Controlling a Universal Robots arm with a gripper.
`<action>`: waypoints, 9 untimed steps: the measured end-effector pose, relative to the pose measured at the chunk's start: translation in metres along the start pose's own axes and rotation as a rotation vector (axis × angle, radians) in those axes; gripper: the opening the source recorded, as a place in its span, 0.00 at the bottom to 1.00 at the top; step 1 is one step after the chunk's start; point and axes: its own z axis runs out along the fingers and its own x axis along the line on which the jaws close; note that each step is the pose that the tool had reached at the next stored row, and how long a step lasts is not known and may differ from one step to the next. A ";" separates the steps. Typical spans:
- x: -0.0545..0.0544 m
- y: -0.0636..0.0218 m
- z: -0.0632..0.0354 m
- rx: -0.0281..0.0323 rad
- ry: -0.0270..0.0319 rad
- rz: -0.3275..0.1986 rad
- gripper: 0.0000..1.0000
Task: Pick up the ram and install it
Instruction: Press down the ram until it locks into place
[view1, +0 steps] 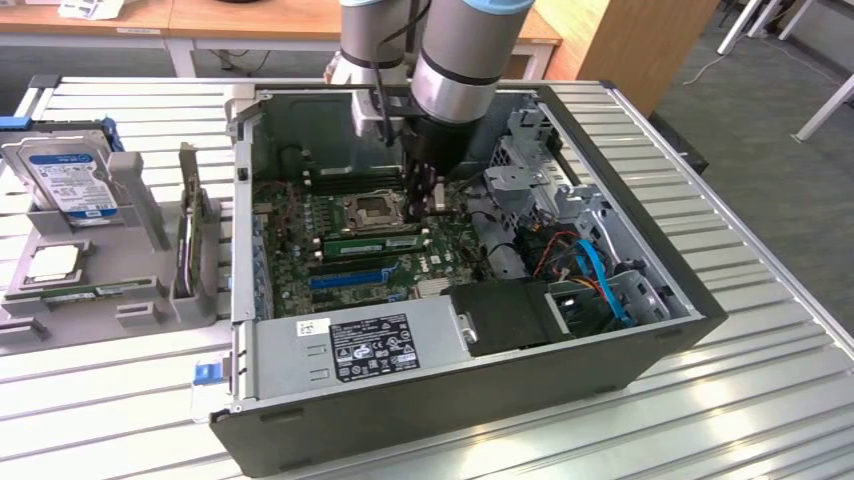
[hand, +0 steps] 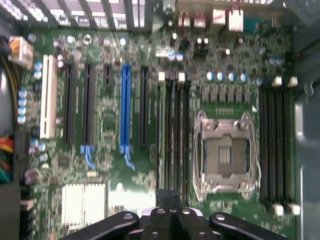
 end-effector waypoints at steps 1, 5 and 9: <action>0.000 0.0041 0.0003 0.0001 -0.0001 0.000 0.10; 0.000 0.0178 0.0011 0.0000 0.0000 0.001 0.10; 0.000 0.0295 0.0017 0.0000 0.0001 0.001 0.10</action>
